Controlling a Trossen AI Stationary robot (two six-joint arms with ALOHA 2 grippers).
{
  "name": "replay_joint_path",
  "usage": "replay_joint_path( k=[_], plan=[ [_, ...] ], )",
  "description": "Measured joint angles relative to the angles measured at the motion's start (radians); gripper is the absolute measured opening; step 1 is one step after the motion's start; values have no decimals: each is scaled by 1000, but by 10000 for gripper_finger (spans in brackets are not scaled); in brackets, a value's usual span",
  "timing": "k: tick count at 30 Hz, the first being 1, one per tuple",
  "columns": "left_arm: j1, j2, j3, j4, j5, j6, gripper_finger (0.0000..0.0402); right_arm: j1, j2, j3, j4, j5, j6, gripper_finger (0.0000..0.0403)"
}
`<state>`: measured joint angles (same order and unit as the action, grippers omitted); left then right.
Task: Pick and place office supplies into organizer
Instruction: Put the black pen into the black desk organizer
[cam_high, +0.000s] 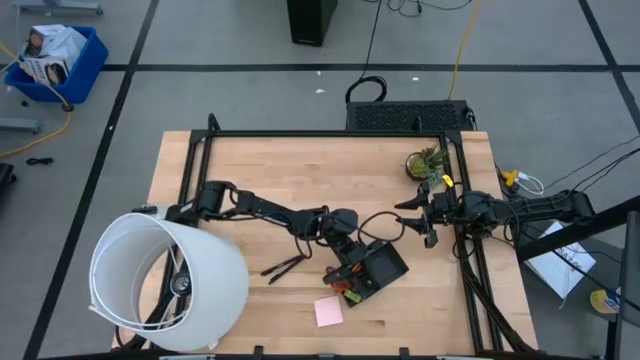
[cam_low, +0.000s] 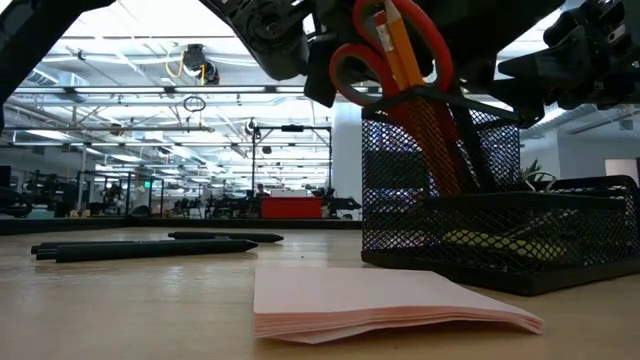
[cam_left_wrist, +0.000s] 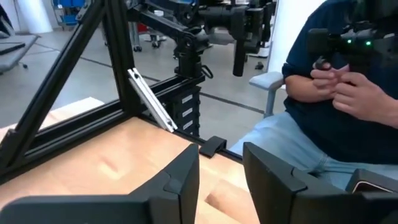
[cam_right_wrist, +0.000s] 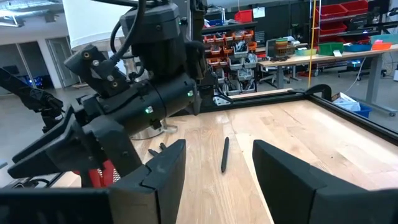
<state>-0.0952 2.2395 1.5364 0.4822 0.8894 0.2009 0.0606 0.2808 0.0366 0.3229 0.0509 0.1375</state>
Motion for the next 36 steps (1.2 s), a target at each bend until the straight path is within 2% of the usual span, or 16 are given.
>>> replay_joint_path(
  k=[2, 6, 11, 17, 20, 22, 27, 31, 33, 36],
  plan=[
    [1, 0, 0, 1, -9, -16, 122, 0, 0, 0, 0, 0, 0, 183],
    [18, 0, 1, 43, -121, -162, 120, 0, 0, 0, 0, 0, 0, 183],
    [57, 0, 23, 43, -150, -274, 120, 0, 0, 0, 0, 0, 0, 183],
    [116, -19, 46, 19, -330, -568, 120, 0, 0, 0, 0, 0, 0, 183],
    [142, -72, 44, -140, -454, -641, 120, 0, 0, 0, 0, 0, 0, 183],
    [140, -114, 44, -278, -519, -634, 120, 0, 0, 0, -2, 0, 0, 183],
    [98, -262, 44, -636, -616, -428, 120, 0, 1, 0, -1, 0, 0, 183],
    [56, -381, 39, -930, -710, -368, 120, 0, 1, 0, -1, 0, 0, 183],
    [38, -439, 8, -1032, -743, -335, 120, 0, 1, 0, 0, 0, 0, 183],
    [14, -538, -81, -1090, -830, -307, 120, 0, 1, 0, 0, 0, 0, 183]
  ],
)
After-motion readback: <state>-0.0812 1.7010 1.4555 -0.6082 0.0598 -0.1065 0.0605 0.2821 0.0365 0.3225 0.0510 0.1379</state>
